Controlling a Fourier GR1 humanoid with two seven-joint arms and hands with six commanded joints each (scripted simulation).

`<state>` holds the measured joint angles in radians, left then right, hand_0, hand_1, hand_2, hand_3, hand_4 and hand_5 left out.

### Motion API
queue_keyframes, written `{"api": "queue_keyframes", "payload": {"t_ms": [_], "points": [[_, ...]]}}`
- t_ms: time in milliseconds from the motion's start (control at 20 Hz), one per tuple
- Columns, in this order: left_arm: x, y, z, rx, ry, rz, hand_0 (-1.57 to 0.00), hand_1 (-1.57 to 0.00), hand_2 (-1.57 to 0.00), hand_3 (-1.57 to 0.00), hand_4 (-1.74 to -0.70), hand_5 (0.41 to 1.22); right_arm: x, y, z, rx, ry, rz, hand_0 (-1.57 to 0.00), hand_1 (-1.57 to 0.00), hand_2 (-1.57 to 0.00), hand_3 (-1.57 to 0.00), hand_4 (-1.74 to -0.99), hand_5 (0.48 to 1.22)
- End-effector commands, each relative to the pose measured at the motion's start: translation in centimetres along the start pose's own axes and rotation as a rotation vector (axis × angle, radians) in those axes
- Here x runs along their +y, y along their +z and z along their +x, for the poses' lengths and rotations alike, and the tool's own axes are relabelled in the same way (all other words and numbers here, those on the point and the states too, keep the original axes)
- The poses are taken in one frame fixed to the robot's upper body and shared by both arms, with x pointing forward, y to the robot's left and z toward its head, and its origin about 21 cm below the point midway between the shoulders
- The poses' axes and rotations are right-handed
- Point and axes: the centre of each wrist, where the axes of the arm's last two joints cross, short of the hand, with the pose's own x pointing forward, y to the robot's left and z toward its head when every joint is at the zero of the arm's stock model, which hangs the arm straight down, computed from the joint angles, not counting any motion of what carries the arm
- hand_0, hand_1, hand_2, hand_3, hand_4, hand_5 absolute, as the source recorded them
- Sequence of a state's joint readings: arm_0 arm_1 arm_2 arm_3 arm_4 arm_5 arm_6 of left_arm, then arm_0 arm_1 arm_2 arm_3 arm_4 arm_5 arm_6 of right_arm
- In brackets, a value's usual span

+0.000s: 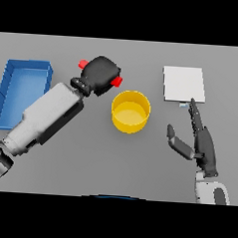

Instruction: Pick up the red beaker and tilt it to pour out 1 green nut into yellow bowl. Pick up the yellow bowl and place it on the metallic measuring scale.

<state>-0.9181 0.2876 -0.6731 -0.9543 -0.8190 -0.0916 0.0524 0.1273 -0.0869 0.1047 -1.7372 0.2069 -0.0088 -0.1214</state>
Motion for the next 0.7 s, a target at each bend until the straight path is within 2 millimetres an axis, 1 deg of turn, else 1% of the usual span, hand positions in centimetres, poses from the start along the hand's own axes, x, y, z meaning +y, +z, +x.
{"api": "queue_keyframes", "payload": {"t_ms": [0, 50, 150, 200, 250, 300, 400, 500, 550, 600, 650], "points": [[0.1, -0.3, 0.5, -0.015, -0.062, -0.035, -1.57, -1.57, -1.57, -1.57, -1.61, 1.206, 0.5, 0.0, 0.2, -0.009, -0.008, 0.002, 0.00, 0.00, 0.00, 0.00, -1.258, 0.697], [0.9, -0.7, 0.5, -0.017, -0.126, -0.073, -1.57, -1.57, -1.57, -1.57, -1.64, 1.209, 0.4, 0.0, 0.0, 0.001, 0.002, -0.002, 0.00, 0.00, 0.00, 0.00, -1.253, 0.688], [1.5, -1.4, 1.7, -0.049, -0.208, -0.130, -1.57, -1.57, -1.57, -1.57, -1.67, 1.214, 0.6, -0.2, -0.1, 0.018, 0.000, -0.013, 0.00, 0.00, 0.00, 0.00, -1.237, 0.671], [1.6, -1.7, 1.9, -0.070, -0.246, -0.157, -1.57, -1.57, -1.57, -1.57, -1.68, 1.215, 0.4, -0.5, -0.4, 0.032, -0.013, -0.019, 0.00, 0.00, 0.00, 0.00, -1.225, 0.663], [1.9, -2.1, 2.5, -0.084, -0.283, -0.168, -1.57, -1.57, -1.57, -1.57, -1.69, 1.216, 0.8, -0.7, -0.1, 0.028, -0.014, -0.023, 0.00, 0.00, 0.00, 0.00, -1.220, 0.657], [1.9, -2.1, 2.7, -0.093, -0.327, -0.199, -1.57, -1.57, -1.57, -1.57, -1.70, 1.217, 0.6, -0.4, -0.3, 0.017, -0.020, -0.025, 0.00, 0.00, 0.00, 0.00, -1.209, 0.654], [2.2, -2.5, 3.3, -0.095, -0.414, -0.237, -1.57, -1.57, -1.57, -1.57, -1.72, 1.219, 0.9, -0.5, -0.2, 0.006, -0.001, -0.023, 0.00, 0.00, 0.00, 0.00, -1.193, 0.649], [2.6, -2.9, 3.9, -0.096, -0.505, -0.255, -1.57, -1.57, -1.57, -1.57, -1.72, 1.219, 0.8, -0.5, -0.1, 0.000, 0.004, -0.021, 0.00, 0.00, 0.00, 0.00, -1.193, 0.648], [3.0, -3.1, 3.8, -0.099, -0.547, -0.266, -1.57, -1.57, -1.57, -1.57, -1.73, 1.220, 0.9, -0.3, -0.2, 0.000, 0.007, -0.019, 0.00, 0.00, 0.00, 0.00, -1.191, 0.649], [2.7, -3.3, 4.0, -0.102, -0.596, -0.277, -1.57, -1.57, -1.57, -1.57, -1.73, 1.220, 0.8, -0.2, -0.2, 0.008, 0.033, -0.021, 0.00, 0.00, 0.00, 0.00, -1.188, 0.647], [2.6, -3.5, 4.3, -0.118, -0.629, -0.281, -1.57, -1.57, -1.57, -1.57, -1.73, 1.220, 0.9, -0.7, 0.0, 0.016, 0.021, -0.029, 0.00, 0.00, 0.00, 0.00, -1.183, 0.643]]}}
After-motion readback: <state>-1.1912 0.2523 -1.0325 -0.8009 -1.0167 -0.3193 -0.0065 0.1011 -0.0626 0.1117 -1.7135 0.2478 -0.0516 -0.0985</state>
